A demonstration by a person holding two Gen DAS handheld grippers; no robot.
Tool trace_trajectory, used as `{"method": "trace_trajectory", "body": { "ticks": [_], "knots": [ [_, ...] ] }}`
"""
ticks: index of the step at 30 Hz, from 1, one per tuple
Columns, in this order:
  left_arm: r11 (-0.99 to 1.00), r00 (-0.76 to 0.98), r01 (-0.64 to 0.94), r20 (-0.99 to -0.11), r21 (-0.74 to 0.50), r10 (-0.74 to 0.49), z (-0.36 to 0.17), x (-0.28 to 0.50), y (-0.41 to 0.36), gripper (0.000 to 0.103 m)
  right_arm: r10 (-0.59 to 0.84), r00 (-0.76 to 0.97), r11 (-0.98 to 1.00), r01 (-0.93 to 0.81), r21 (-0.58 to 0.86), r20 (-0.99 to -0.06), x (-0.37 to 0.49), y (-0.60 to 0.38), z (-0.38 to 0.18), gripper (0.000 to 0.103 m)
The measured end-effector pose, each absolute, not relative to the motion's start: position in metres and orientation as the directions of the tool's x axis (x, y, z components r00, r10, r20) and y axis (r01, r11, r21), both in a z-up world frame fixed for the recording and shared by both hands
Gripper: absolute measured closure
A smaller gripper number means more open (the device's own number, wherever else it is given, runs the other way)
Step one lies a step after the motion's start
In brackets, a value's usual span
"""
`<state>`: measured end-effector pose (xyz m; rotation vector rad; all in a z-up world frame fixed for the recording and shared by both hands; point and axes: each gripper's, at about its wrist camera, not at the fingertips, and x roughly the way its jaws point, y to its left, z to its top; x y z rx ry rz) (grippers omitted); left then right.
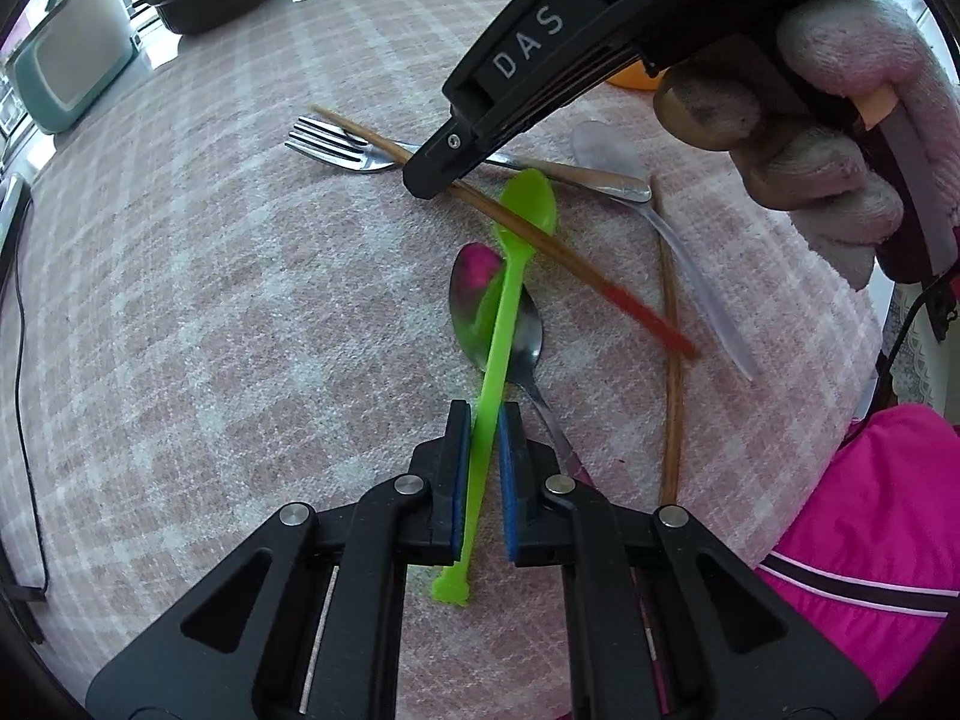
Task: Organize utensils
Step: 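Lift the green spoon with the left tool while the right tool lifts its chopstick toward the container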
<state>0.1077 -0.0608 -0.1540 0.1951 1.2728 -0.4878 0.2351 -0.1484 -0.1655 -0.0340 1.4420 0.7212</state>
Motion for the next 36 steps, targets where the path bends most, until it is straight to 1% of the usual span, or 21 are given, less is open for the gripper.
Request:
{"method": "trace_trajectory", "body": {
  "ticks": [6,9,13,19,21,28,36],
  "knots": [
    [0.895,0.220,0.420,-0.939,-0.152,-0.263,-0.148,0.101,-0.058,0.098,0.480,0.008,0.776,-0.471,0.420,-0.877,0.230,-0.160,-0.140,0.099],
    [0.906,0.229,0.369,-0.924,-0.208,-0.305,-0.145,0.102,-0.048,0.098,0.508,0.038,0.770,-0.468,0.433,-0.861,0.226,-0.169,-0.126,0.099],
    [0.909,0.260,0.275,-0.886,-0.313,-0.384,-0.138,0.101,-0.032,0.098,0.531,0.086,0.764,-0.480,0.432,-0.843,0.215,-0.182,-0.106,0.099],
    [0.889,0.371,0.160,-0.808,-0.429,-0.457,-0.118,0.099,-0.015,0.098,0.566,0.169,0.764,-0.476,0.436,-0.807,0.198,-0.209,-0.078,0.099],
    [0.883,0.407,0.146,-0.786,-0.447,-0.465,-0.108,0.103,-0.016,0.098,0.578,0.202,0.768,-0.463,0.443,-0.790,0.194,-0.220,-0.070,0.099],
    [0.884,0.533,0.163,-0.716,-0.437,-0.452,-0.067,0.109,-0.031,0.098,0.600,0.302,0.777,-0.441,0.450,-0.741,0.185,-0.251,-0.038,0.099],
    [0.867,0.599,0.256,-0.634,-0.428,-0.490,-0.027,0.135,-0.066,0.098,0.618,0.414,0.779,-0.438,0.449,-0.669,0.172,-0.287,0.013,0.099]
  ]
}}
